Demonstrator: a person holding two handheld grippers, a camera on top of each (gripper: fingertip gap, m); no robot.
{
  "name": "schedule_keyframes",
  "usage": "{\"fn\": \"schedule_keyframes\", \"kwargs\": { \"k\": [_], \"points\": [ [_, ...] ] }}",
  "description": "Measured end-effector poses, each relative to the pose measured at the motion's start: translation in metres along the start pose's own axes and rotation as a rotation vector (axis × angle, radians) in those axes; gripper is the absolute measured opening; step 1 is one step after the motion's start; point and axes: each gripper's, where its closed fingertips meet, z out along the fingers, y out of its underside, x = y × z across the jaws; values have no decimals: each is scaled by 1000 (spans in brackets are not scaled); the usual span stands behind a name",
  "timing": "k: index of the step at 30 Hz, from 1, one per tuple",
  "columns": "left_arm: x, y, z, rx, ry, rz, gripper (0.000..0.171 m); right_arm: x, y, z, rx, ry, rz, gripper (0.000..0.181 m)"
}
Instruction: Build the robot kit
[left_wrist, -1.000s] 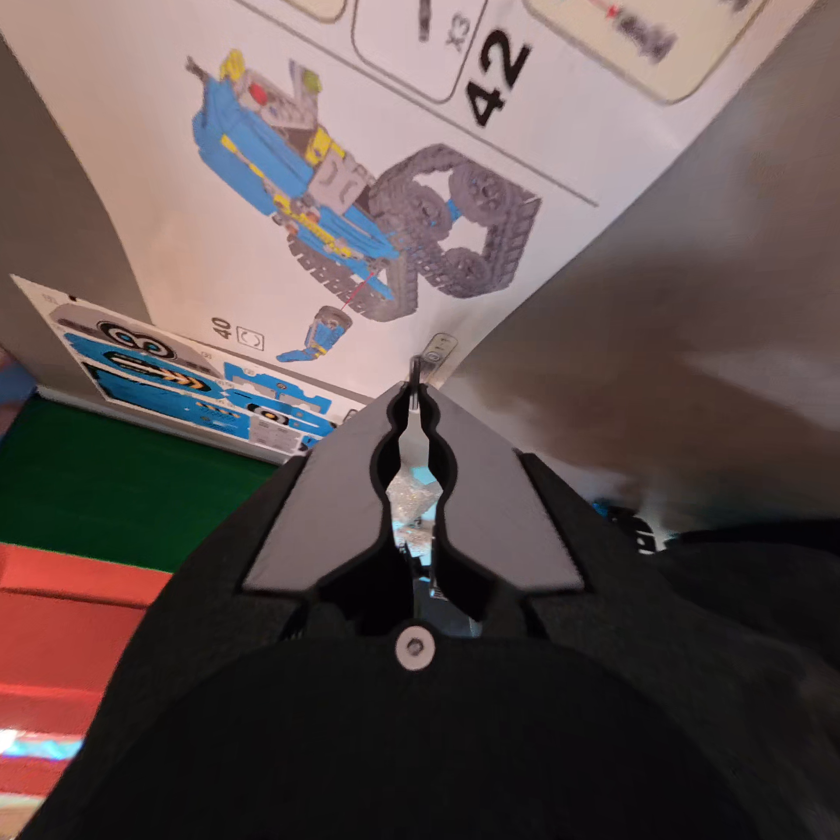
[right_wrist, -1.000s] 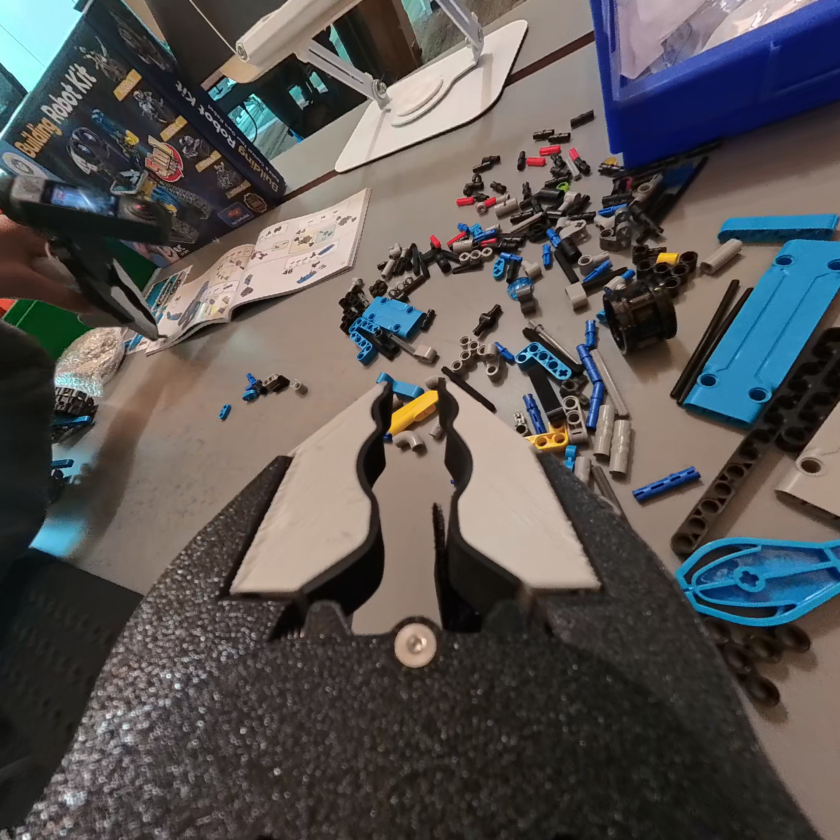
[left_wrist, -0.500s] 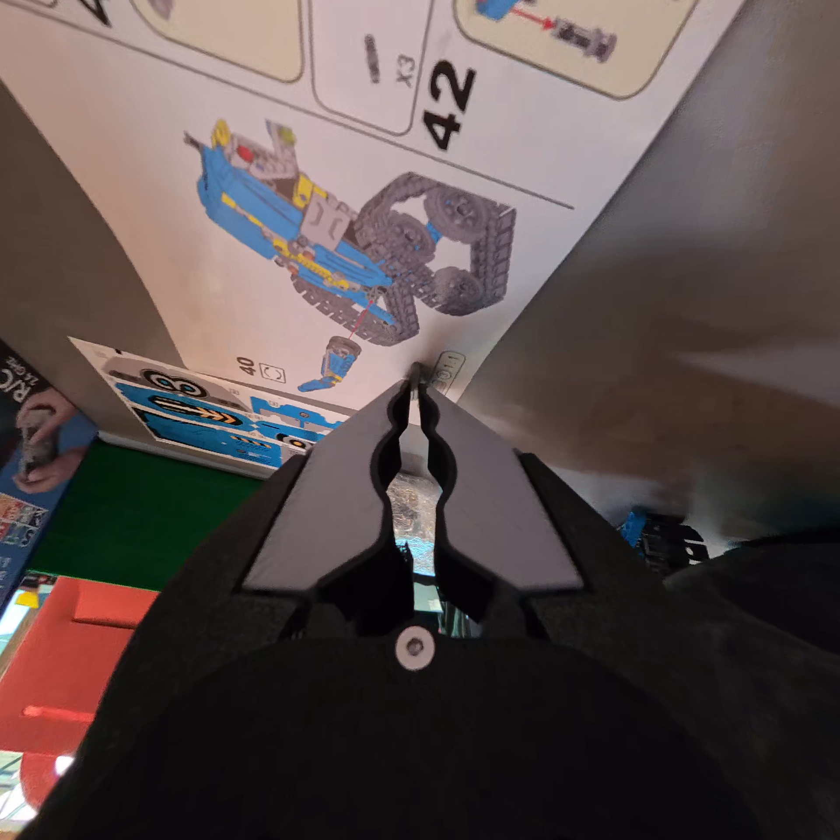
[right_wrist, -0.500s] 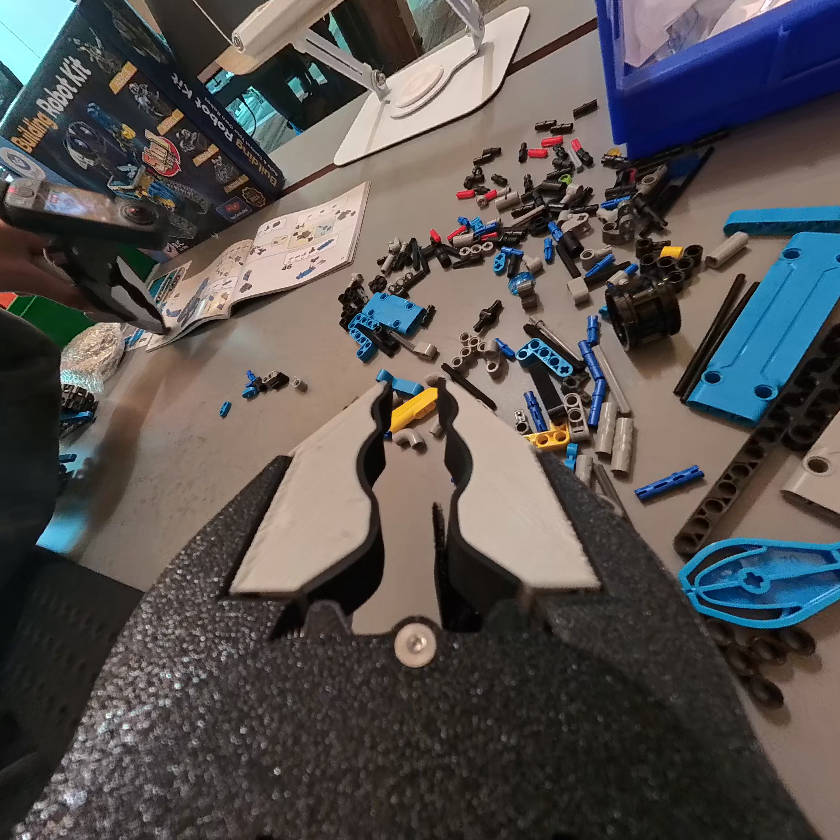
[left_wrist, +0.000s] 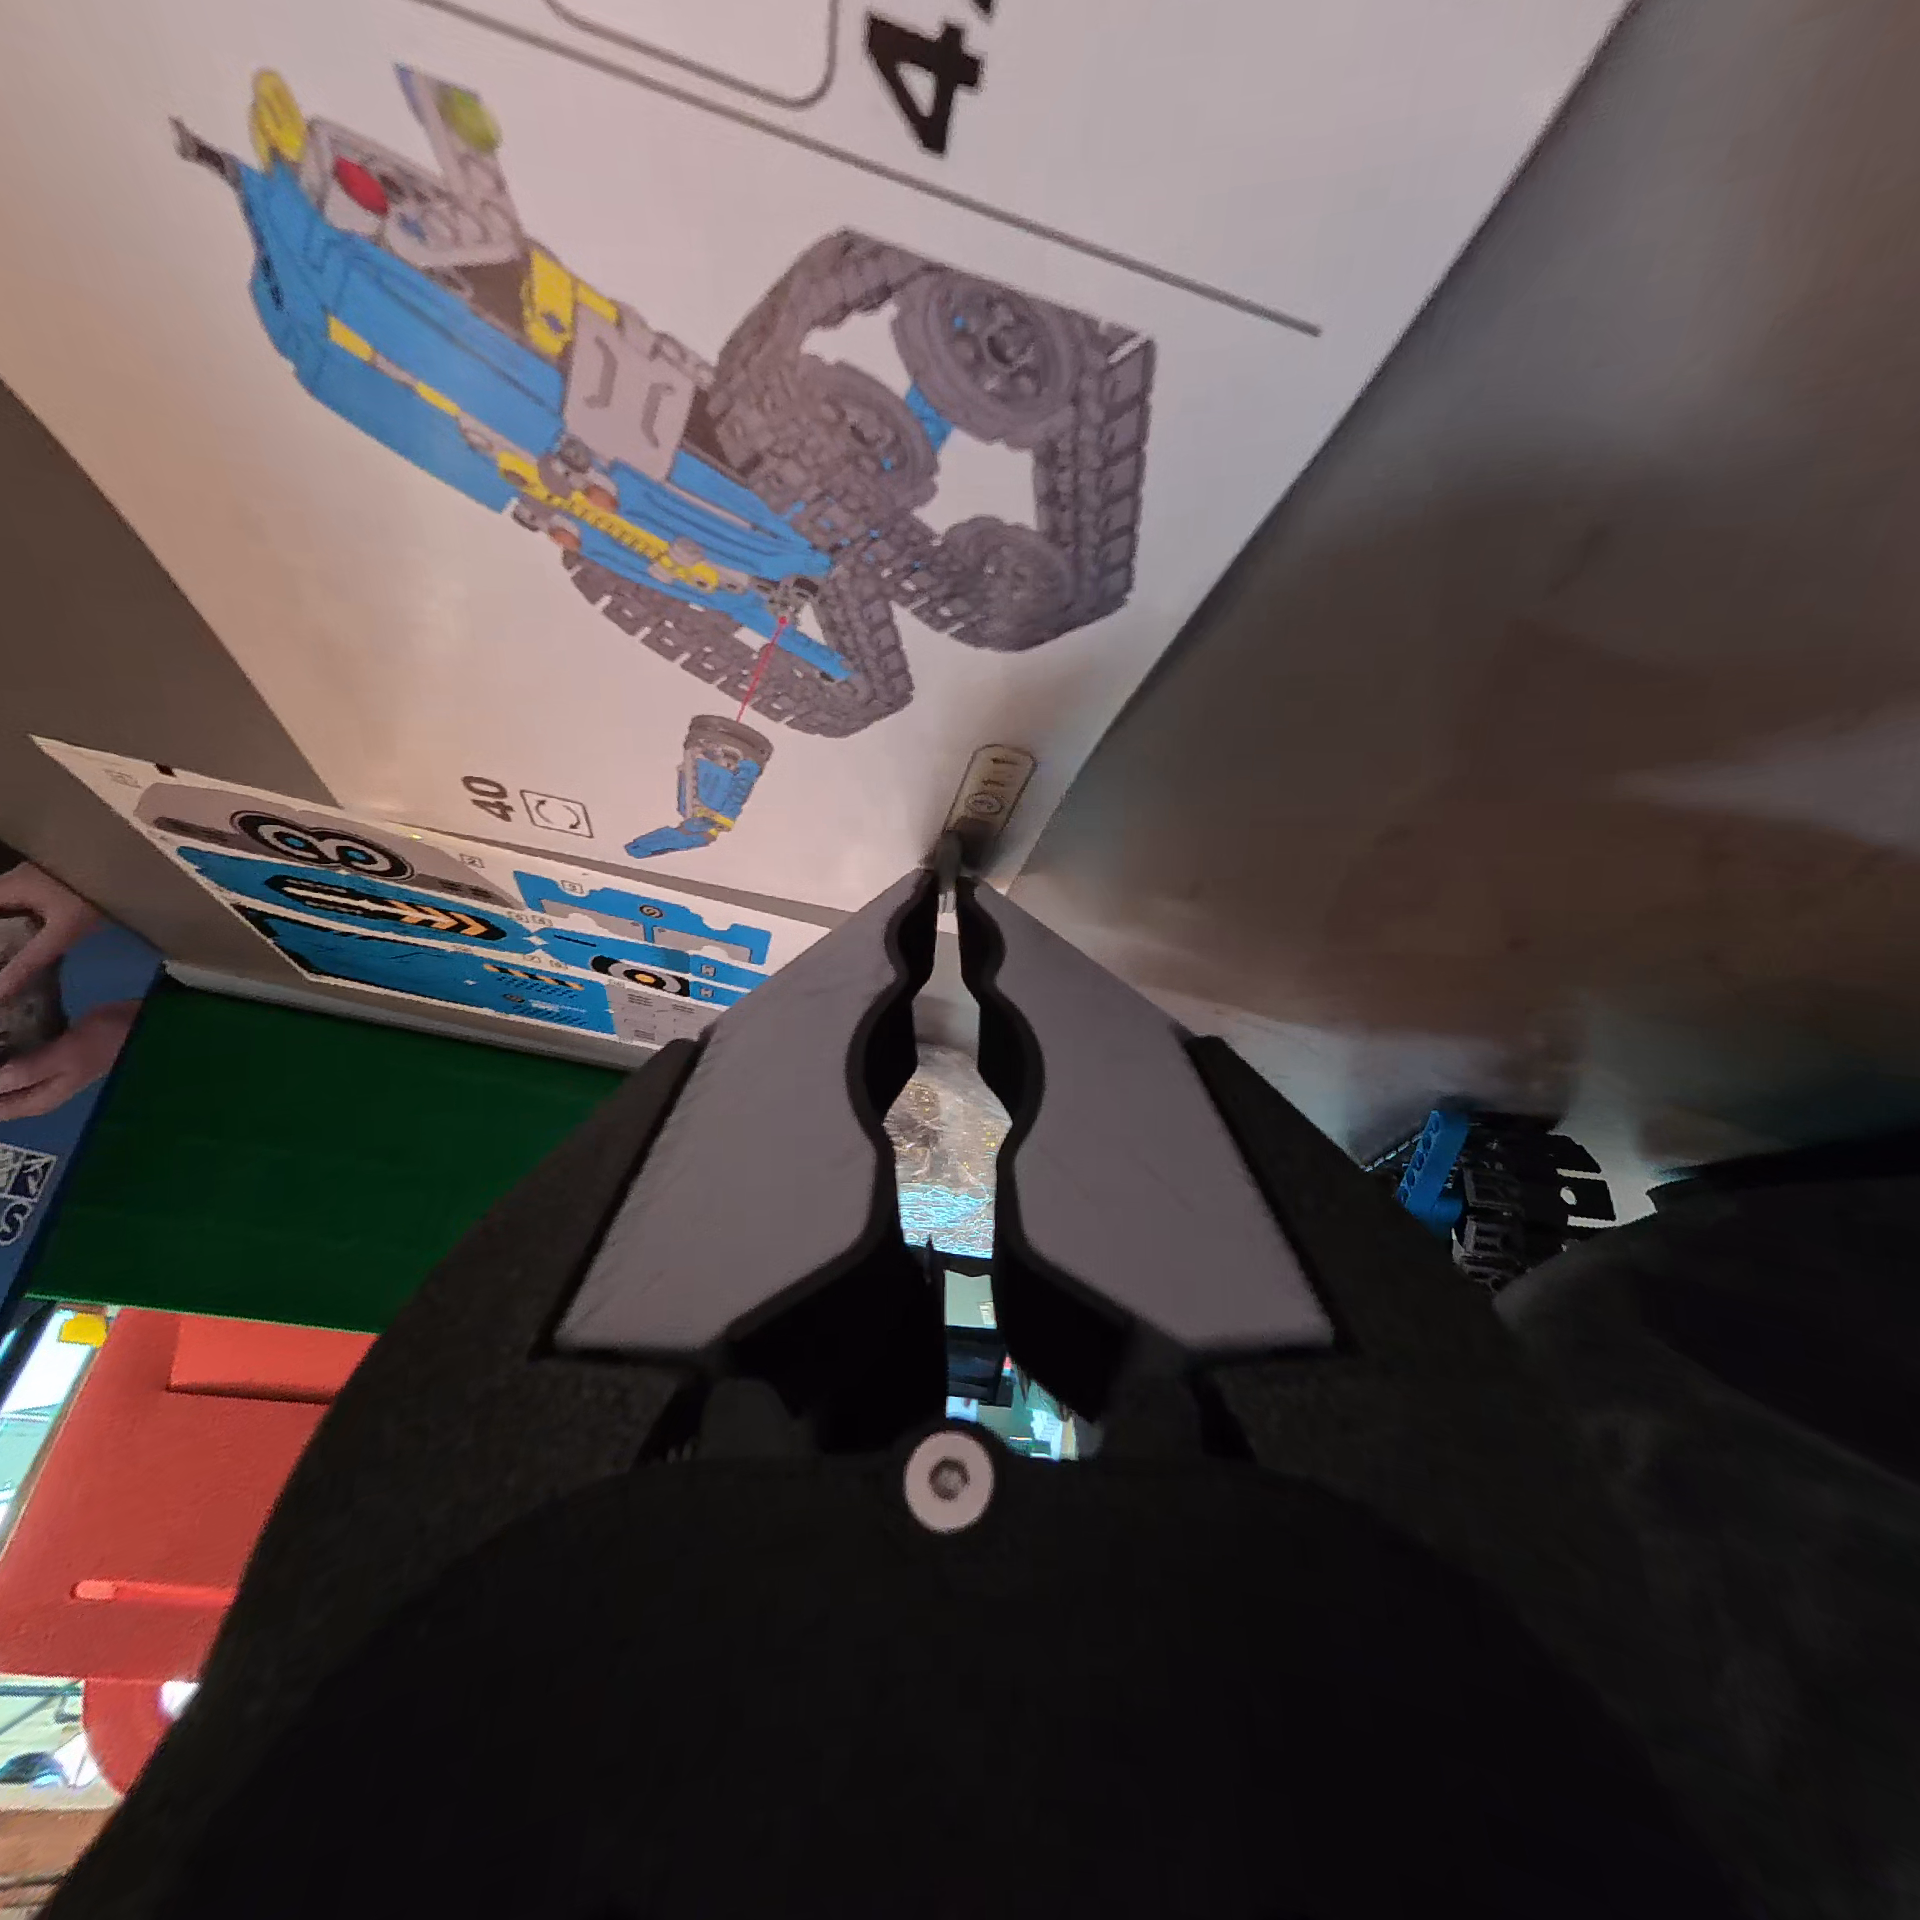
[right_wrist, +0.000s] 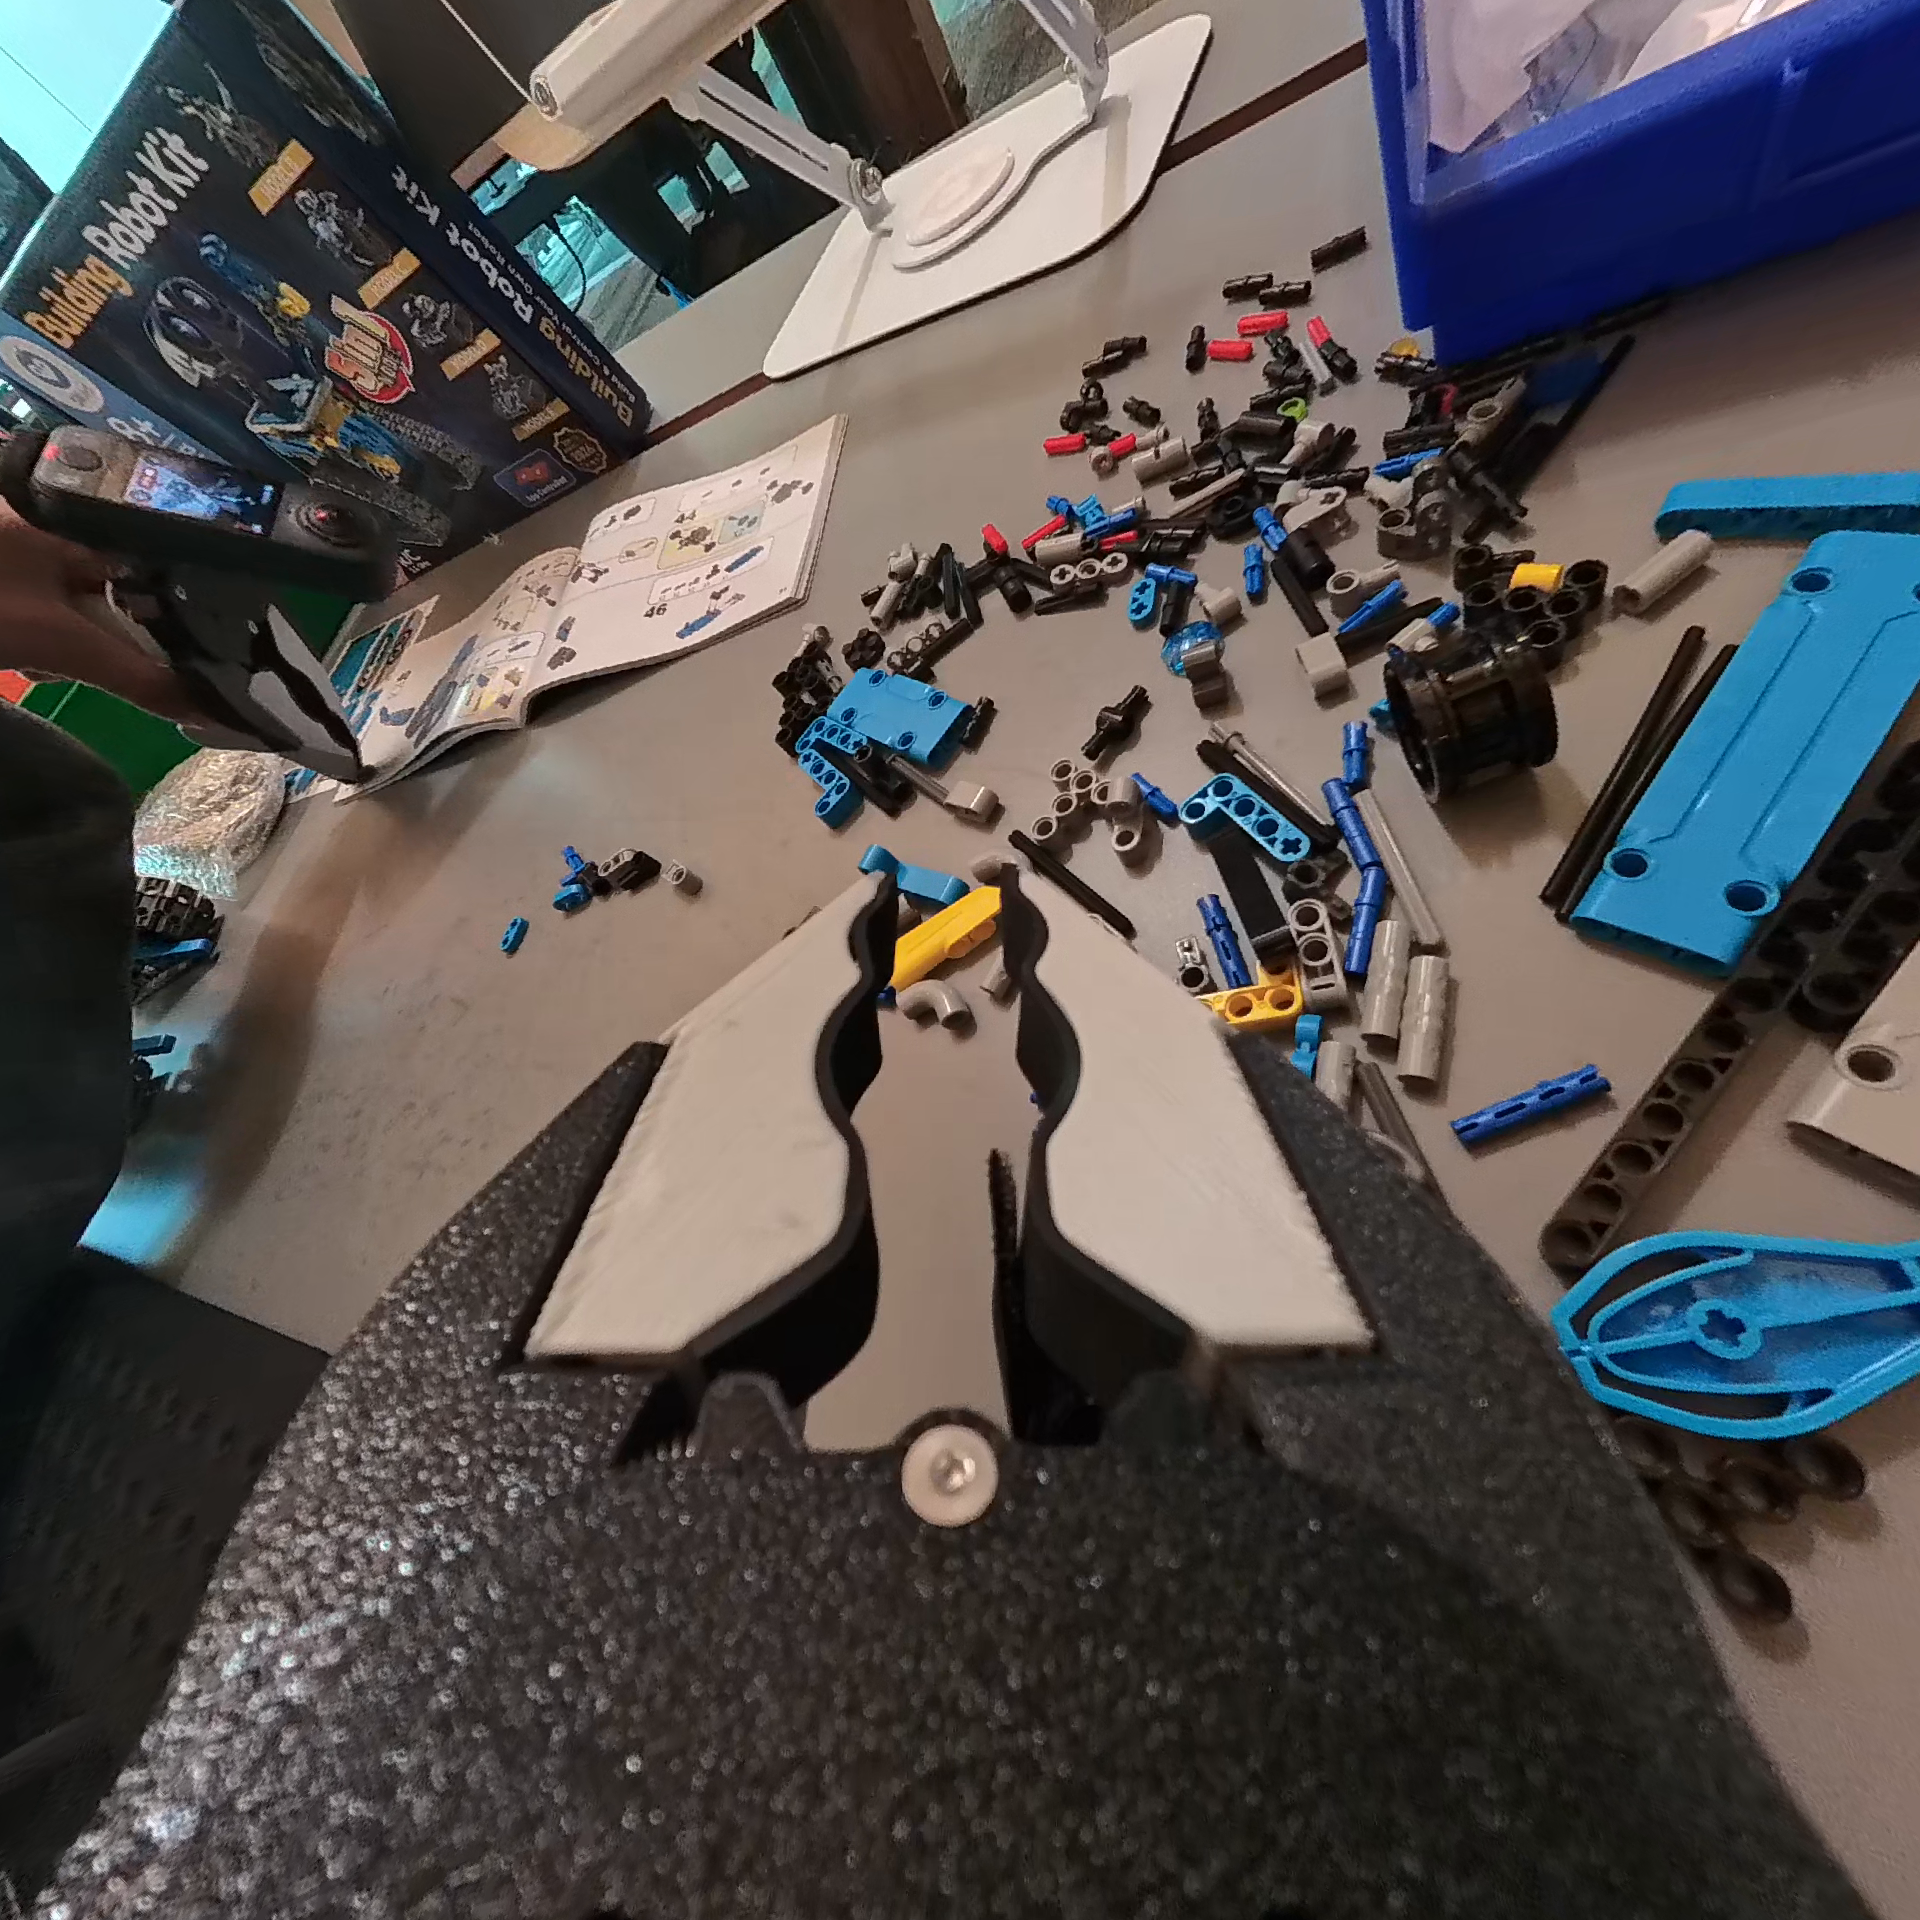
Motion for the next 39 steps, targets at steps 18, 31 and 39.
{"fn": "schedule_keyframes", "kwargs": {
  "k": [18, 31, 39],
  "points": [
    [1, -4, -2, 9, -31, 55, 3, 0, 1, 1, -7, -1, -1, 19],
    [-1, -4, -2, -25, -103, 129, 3, 0, 1, 1, -11, -2, 0, 19],
    [-1, -3, -1, -37, -107, 141, 2, 0, 1, 1, -11, -3, 0, 19]
  ]
}}
